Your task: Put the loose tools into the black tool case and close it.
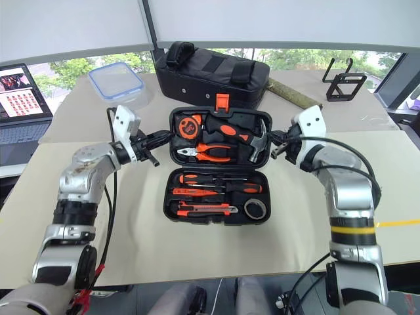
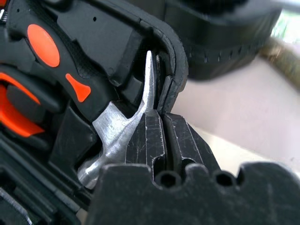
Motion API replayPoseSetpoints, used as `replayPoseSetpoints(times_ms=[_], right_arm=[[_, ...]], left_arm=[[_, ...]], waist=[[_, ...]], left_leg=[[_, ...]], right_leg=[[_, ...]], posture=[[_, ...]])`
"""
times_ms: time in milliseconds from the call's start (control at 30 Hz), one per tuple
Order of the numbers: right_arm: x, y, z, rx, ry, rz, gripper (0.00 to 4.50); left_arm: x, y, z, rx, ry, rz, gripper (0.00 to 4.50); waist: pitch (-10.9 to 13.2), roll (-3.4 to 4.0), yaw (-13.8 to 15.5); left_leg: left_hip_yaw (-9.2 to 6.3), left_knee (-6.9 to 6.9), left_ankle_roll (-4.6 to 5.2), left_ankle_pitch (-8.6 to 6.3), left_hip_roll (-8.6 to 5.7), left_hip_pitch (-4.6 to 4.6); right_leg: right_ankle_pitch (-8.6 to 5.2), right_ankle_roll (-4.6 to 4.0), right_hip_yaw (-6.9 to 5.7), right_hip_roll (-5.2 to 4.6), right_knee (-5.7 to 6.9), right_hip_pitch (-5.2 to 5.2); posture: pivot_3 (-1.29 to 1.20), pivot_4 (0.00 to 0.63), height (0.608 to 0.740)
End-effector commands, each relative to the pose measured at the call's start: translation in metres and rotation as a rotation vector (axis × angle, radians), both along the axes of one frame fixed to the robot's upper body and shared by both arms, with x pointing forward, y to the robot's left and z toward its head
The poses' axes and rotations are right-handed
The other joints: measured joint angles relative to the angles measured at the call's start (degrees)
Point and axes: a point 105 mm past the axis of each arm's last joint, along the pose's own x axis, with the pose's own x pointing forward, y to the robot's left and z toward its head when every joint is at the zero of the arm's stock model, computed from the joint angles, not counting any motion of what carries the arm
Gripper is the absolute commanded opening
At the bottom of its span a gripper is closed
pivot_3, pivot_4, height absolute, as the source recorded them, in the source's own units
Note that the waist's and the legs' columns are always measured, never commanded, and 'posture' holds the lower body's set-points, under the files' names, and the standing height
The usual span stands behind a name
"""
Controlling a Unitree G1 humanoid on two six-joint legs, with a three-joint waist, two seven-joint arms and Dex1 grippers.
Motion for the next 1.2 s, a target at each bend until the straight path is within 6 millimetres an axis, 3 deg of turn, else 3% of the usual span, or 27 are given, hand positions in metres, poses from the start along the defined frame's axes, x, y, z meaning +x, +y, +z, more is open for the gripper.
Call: replayPoseSetpoints(times_ms=[33,200,533,567,800,867,933,1000,1100,1200], right_arm=[[-0.031,0.029,0.003,-0.051,-0.150,0.143,0.00],[-0.059,0.033,-0.008,-0.177,-0.288,0.188,0.00],[-0.106,0.025,-0.028,-0.320,-0.344,0.271,0.00],[-0.114,0.024,-0.032,-0.316,-0.316,0.300,0.35],[-0.160,0.013,-0.043,-0.382,-0.125,0.450,2.63],[-0.182,0.008,-0.050,-0.383,0.013,0.533,2.63],[-0.200,0.009,-0.060,-0.355,0.154,0.612,2.63],[-0.206,0.013,-0.069,-0.359,0.206,0.654,2.63],[-0.203,0.023,-0.084,-0.382,0.228,0.691,1.85],[-0.197,0.031,-0.090,-0.416,0.220,0.725,0.88]], left_arm=[[-0.025,-0.014,0.014,0.060,-0.164,-0.090,0.06],[-0.046,0.001,0.007,0.073,-0.183,-0.033,0.06],[-0.085,0.024,-0.008,0.115,-0.107,0.032,0.06],[-0.090,0.029,-0.011,0.120,-0.085,0.039,0.02],[-0.131,0.070,-0.023,0.186,0.119,0.021,2.41],[-0.152,0.089,-0.034,0.265,0.249,-0.050,2.58],[-0.158,0.106,-0.042,0.323,0.359,-0.098,2.58],[-0.142,0.112,-0.045,0.365,0.343,-0.086,2.58],[-0.091,0.108,-0.039,0.391,0.233,-0.036,2.64],[-0.060,0.090,-0.035,0.383,0.162,-0.075,1.99]], waist=[[-0.01,0.01,0.03],[-0.03,0.04,0.00],[-0.05,0.06,0.00],[-0.05,0.06,0.01],[0.00,0.01,0.19],[-0.01,0.05,0.41],[0.00,0.06,0.62],[0.01,0.05,1.38],[0.16,-0.04,3.06],[0.13,-0.29,3.52]], left_leg=[[0.00,-0.01,0.00,0.00,-0.01,0.05],[0.11,-0.27,0.00,0.00,0.01,0.47],[0.28,-0.74,-0.02,-0.03,0.18,1.54],[0.30,-0.80,-0.02,-0.03,0.17,1.63],[0.46,-1.34,-0.07,0.01,0.27,1.87],[0.47,-1.32,-0.05,-0.02,0.27,1.88],[0.49,-1.40,0.02,-0.06,0.26,2.02],[0.45,-1.44,0.09,-0.13,0.33,2.23],[0.37,-1.37,0.03,-0.60,0.32,2.69],[0.36,-1.31,-0.05,-0.52,0.22,2.77]], right_leg=[[0.00,0.00,0.01,0.00,0.00,0.04],[0.00,0.00,0.08,0.17,-0.07,0.31],[-0.06,-0.06,0.23,0.40,-0.63,1.15],[-0.06,-0.06,0.25,0.40,-0.64,1.21],[-0.17,-0.23,0.39,0.44,-0.64,1.13],[-0.17,-0.23,0.37,0.42,-0.72,1.23],[-0.19,-0.19,0.38,0.39,-0.75,1.36],[-0.24,-0.17,0.23,0.41,-0.86,1.73],[-0.28,-0.07,0.02,0.29,-1.02,2.20],[-0.38,0.44,0.04,0.28,-1.11,2.30]], posture=[[0.00,0.150,0.714],[0.00,0.150,0.714],[0.00,0.150,0.714],[0.00,0.150,0.714],[0.00,0.150,0.714],[0.00,0.150,0.714],[0.00,0.150,0.714],[0.00,0.150,0.714],[0.00,0.150,0.714],[0.00,0.150,0.714]])
